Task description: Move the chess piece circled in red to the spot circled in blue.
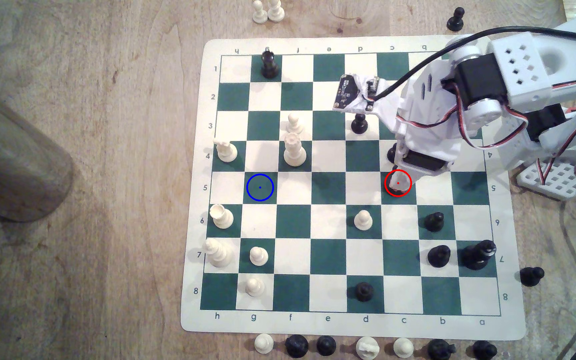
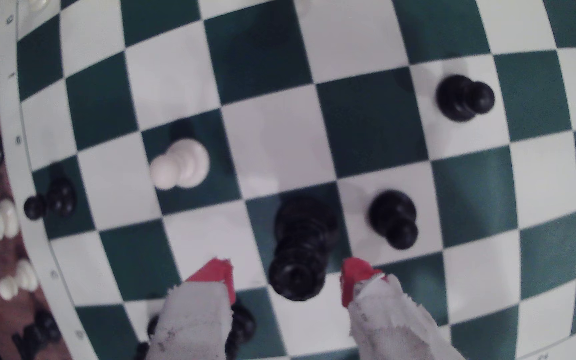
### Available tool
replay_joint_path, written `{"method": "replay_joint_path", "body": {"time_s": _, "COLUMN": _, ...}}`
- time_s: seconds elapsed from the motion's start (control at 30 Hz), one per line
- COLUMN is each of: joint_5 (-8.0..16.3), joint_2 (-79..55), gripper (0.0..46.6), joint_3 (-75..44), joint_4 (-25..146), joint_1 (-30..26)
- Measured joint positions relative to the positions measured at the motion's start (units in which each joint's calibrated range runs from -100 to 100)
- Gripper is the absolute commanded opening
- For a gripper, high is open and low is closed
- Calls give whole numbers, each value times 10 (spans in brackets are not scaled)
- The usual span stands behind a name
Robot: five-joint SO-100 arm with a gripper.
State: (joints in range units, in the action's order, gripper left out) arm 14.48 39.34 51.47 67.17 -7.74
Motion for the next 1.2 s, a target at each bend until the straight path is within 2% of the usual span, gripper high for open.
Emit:
{"method": "replay_joint_path", "body": {"time_s": 0.63, "joint_5": 0, "joint_2": -54, "gripper": 134, "joint_3": 0, "joint_4": -20, "joint_1": -15}}
{"method": "replay_joint_path", "body": {"time_s": 0.67, "joint_5": 0, "joint_2": -54, "gripper": 128, "joint_3": 0, "joint_4": -20, "joint_1": -15}}
{"method": "replay_joint_path", "body": {"time_s": 0.8, "joint_5": 0, "joint_2": -54, "gripper": 46, "joint_3": 0, "joint_4": -20, "joint_1": -15}}
{"method": "replay_joint_path", "body": {"time_s": 0.9, "joint_5": 0, "joint_2": -54, "gripper": 3, "joint_3": 2, "joint_4": -20, "joint_1": -15}}
{"method": "replay_joint_path", "body": {"time_s": 1.2, "joint_5": -9, "joint_2": -40, "gripper": 2, "joint_3": 10, "joint_4": 0, "joint_1": -16}}
